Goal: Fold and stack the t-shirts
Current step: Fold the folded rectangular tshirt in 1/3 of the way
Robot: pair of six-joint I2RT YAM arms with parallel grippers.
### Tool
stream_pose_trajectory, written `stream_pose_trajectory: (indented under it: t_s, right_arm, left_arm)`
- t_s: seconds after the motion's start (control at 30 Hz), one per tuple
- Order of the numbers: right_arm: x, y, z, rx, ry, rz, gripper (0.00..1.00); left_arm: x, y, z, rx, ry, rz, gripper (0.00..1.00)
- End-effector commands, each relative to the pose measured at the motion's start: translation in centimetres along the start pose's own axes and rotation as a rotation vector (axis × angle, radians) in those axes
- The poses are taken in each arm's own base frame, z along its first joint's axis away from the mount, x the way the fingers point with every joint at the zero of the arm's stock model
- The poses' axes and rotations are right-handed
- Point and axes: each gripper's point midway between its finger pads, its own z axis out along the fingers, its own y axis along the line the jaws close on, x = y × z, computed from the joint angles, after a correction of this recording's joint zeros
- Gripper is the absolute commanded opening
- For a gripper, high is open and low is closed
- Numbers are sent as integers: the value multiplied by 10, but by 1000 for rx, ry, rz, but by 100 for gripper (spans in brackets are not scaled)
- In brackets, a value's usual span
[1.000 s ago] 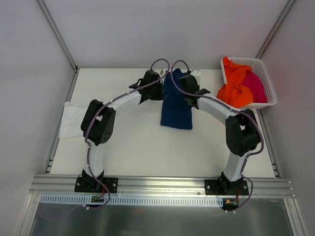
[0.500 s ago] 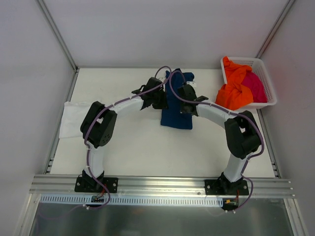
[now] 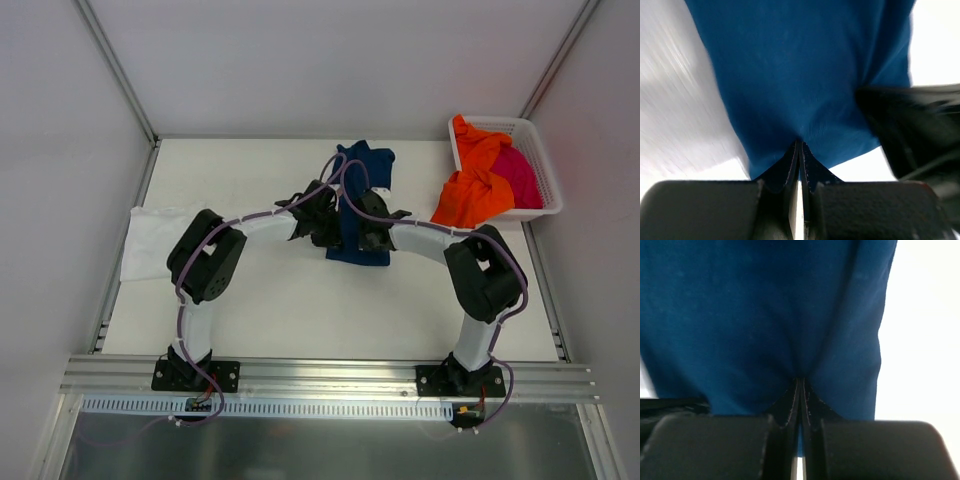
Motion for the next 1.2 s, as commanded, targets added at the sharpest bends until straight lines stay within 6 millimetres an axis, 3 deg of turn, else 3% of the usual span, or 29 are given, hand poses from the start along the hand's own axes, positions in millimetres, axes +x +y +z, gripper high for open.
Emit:
stream_pose_trajectory:
  t_s: [0.0, 0.17, 0.33, 0.5, 0.8, 0.87, 0.9, 0.97, 1.0, 1.03, 1.13, 1.17]
  right_arm:
    - [28, 7, -2, 1, 51, -22, 0]
    - [57, 6, -6, 32, 83, -39, 1]
    - [81, 10, -20, 56, 88, -78, 1]
    - [107, 16, -50, 65, 72, -106, 0]
    - [165, 19, -113, 104, 26, -145, 1]
    - [173, 25, -127, 95, 1, -169, 0]
    - [173, 18, -134, 124, -8, -191, 1]
    - [157, 30, -155, 112, -103, -184, 1]
    - [145, 22, -165, 153, -153, -218, 2]
    - [131, 35, -180, 127, -192, -197, 5]
    - [103, 36, -207, 135, -310, -221, 15]
    - [93, 42, -219, 102, -343, -203, 23]
  left_arm:
    - [13, -14, -9, 18, -2, 21, 0]
    - [47, -6, -9, -19, 54, 4, 0]
    - [73, 1, -28, -77, 50, 1, 0]
    - [90, 1, -60, -111, 29, 15, 0]
    - [157, 11, -107, -142, 73, 7, 0]
    - [160, 6, -119, -136, 43, 11, 0]
    - [161, 6, -122, -134, 35, 14, 0]
    - [155, 0, -133, -113, -16, 33, 0]
    - [149, -3, -136, -107, -42, 43, 0]
    - [143, -5, -140, -103, -65, 63, 0]
    - [120, -12, -148, -111, -149, 99, 0]
    - [116, -10, -148, -126, -163, 119, 0]
